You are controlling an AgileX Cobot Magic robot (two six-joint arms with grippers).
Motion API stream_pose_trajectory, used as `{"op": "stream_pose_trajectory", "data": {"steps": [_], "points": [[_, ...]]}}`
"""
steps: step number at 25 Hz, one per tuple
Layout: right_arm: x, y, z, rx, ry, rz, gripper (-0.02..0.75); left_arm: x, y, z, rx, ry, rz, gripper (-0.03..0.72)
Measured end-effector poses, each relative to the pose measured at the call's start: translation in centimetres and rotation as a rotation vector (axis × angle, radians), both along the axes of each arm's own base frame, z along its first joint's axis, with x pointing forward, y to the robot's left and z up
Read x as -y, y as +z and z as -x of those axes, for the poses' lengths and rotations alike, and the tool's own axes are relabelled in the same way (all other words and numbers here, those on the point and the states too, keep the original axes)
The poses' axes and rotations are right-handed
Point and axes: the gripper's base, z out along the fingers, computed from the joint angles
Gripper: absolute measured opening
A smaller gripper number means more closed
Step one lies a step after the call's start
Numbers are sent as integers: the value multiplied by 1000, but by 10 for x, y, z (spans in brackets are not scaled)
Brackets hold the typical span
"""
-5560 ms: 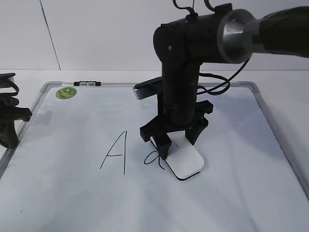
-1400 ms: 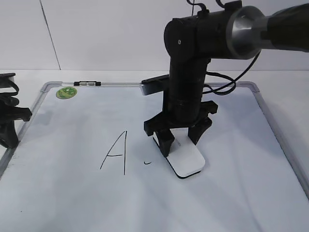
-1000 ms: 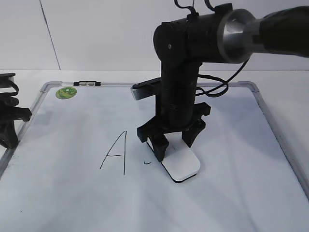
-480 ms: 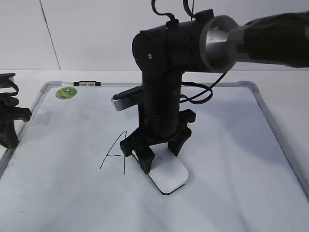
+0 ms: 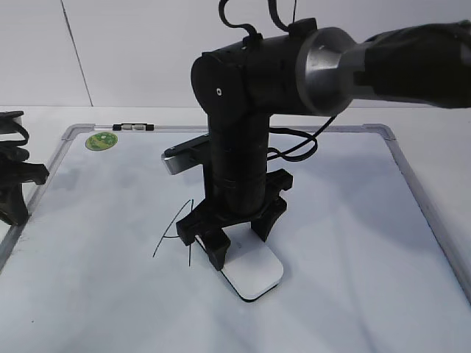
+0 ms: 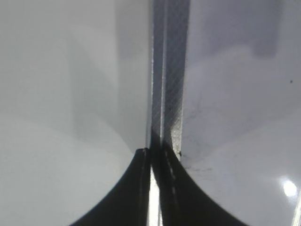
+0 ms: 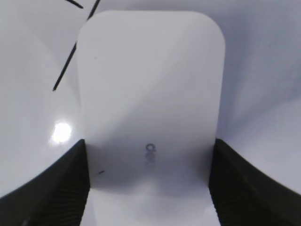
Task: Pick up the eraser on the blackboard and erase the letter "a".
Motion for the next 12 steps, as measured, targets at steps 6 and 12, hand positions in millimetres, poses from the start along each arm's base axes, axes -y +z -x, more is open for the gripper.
{"op": "stream_pose_trajectory", "data": {"steps": [6, 12], "points": [[10, 0, -9, -10, -49, -13, 566, 0, 0, 0, 0, 1, 2, 14], [30, 0, -26, -17, -123, -23, 566, 0, 0, 0, 0, 1, 2, 15]]}}
